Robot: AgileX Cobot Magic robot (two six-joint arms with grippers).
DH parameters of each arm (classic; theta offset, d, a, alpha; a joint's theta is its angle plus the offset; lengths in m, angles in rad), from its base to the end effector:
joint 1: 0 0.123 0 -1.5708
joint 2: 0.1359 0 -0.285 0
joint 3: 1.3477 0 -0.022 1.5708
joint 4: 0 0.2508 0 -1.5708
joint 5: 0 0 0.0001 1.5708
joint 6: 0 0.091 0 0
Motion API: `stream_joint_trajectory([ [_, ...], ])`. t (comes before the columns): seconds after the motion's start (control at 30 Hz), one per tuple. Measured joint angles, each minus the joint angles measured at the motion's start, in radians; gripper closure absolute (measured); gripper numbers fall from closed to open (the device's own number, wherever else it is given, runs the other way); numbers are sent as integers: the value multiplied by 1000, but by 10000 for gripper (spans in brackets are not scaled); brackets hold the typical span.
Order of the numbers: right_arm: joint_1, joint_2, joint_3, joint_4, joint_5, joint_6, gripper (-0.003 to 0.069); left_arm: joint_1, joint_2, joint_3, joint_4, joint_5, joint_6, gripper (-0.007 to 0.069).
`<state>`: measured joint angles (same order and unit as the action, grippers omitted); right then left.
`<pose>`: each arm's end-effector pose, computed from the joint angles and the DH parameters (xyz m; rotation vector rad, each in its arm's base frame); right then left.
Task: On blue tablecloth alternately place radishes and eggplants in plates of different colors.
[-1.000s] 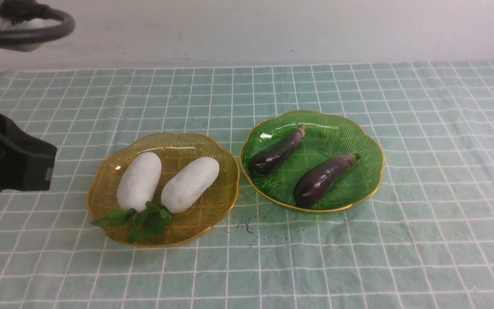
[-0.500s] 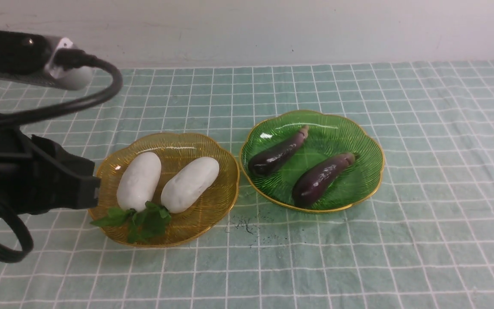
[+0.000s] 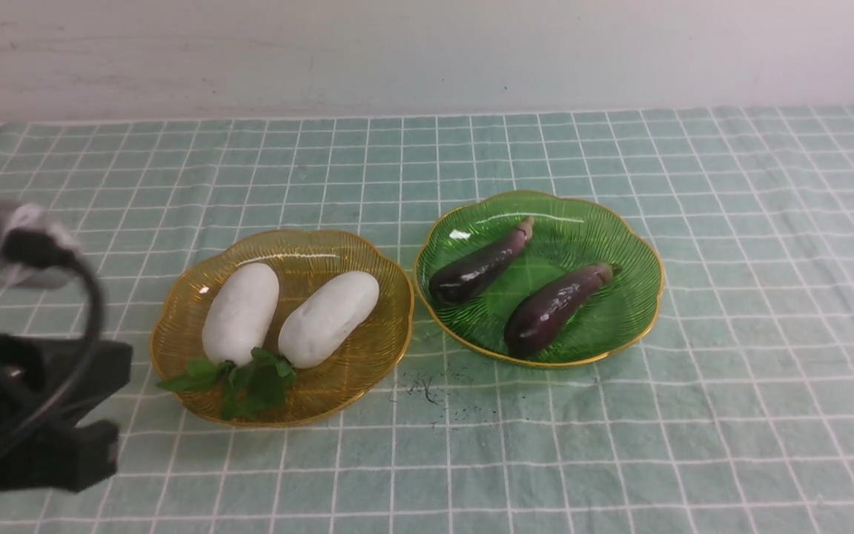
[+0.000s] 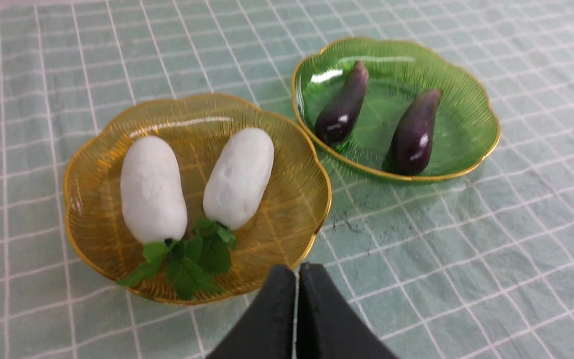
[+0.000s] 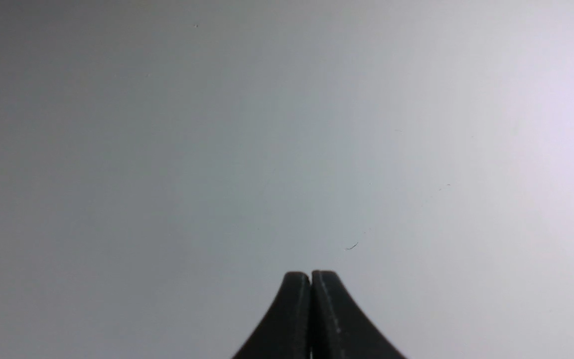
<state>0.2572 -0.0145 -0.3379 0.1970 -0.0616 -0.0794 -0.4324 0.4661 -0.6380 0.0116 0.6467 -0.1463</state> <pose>0.0144 0.0027 0.3277 -0.0644 1.0745 0.3313 0.0784 -0.0355 0.3354 0.2862 1.9556 -0.3664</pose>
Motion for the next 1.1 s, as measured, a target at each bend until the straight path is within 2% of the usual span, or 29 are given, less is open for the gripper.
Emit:
stream_joint_trajectory([
  [0.33,0,-1,1,1,22,0,673,0,-224,57,-2,1,0,632],
  [0.73,0,-1,1,1,25,0,673,0,-250,60,19,-4,1,632],
  [0.93,0,-1,1,1,25,0,673,18,-268,131,22,-93,35,632],
  [1.1,0,-1,1,1,25,-1,673,140,-341,317,-12,-253,124,632],
])
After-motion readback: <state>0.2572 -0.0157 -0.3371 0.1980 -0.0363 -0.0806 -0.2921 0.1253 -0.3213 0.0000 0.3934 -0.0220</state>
